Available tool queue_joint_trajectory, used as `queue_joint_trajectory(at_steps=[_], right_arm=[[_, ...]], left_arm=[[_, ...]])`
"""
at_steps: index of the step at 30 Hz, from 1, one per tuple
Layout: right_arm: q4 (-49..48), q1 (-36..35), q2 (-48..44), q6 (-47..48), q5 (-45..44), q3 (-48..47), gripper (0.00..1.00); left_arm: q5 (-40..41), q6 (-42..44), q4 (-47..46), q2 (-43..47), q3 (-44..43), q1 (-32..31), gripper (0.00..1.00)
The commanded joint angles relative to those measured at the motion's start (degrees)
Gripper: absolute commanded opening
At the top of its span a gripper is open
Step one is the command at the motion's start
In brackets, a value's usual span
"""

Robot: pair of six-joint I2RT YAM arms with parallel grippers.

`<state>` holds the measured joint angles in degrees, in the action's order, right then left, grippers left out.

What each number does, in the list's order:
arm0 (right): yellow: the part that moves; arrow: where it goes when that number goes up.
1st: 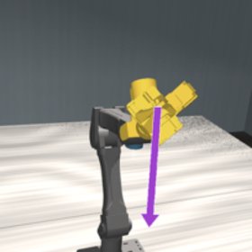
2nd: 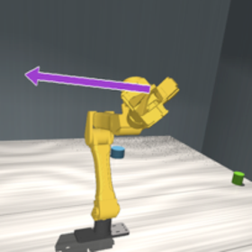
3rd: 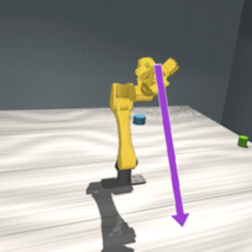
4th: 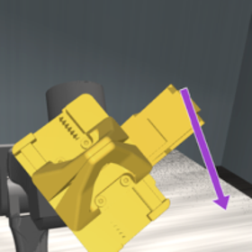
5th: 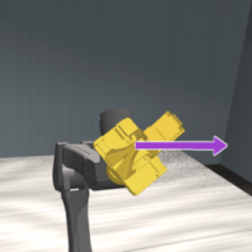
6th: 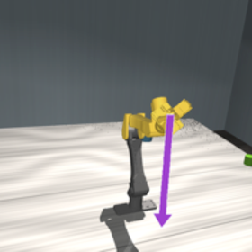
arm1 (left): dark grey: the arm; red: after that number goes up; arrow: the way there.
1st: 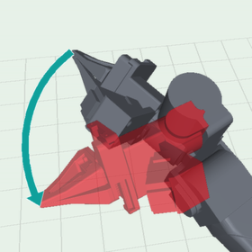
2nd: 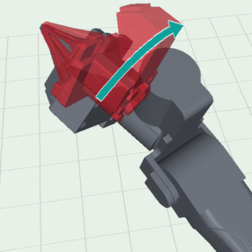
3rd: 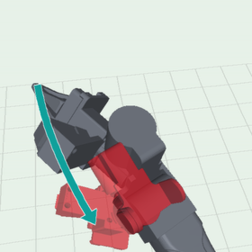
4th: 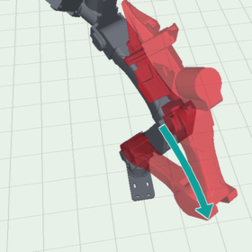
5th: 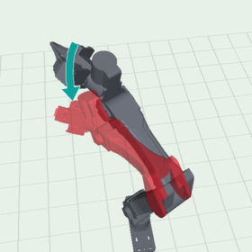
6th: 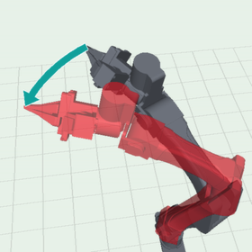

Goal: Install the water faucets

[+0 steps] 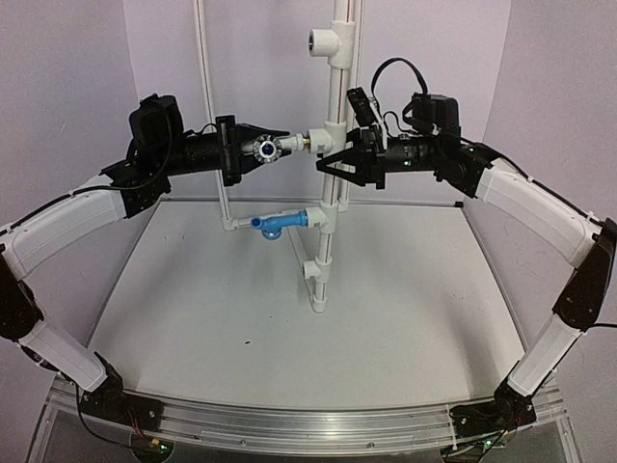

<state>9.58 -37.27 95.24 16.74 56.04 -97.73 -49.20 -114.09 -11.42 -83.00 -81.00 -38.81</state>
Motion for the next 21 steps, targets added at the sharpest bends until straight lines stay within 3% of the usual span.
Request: queue_joint_trajectory(at_steps=[1, 8, 17, 21], right_arm=[[2.2, -3.6, 1.0, 4.0, -1.9, -1.0, 0.0], [2.6, -4.5, 0.8, 3.0, -1.5, -1.8, 0.0], [2.9, -5.2, -0.6, 2.3, -1.2, -0.2, 0.0], [2.9, -5.4, -1.1, 1.6, -0.9, -0.1, 0.0]], left_arm=[[-5.2, 0.0, 7.1, -0.7, -4.6, -2.6, 0.0], [-5.2, -0.2, 1.7, -1.9, -2.8, -2.6, 0.0], [-3.8, 13.4, 13.6, -2.8, -8.4, -2.6, 0.0], [-3.1, 16.4, 13.1, -2.9, -7.7, -2.6, 0.0]])
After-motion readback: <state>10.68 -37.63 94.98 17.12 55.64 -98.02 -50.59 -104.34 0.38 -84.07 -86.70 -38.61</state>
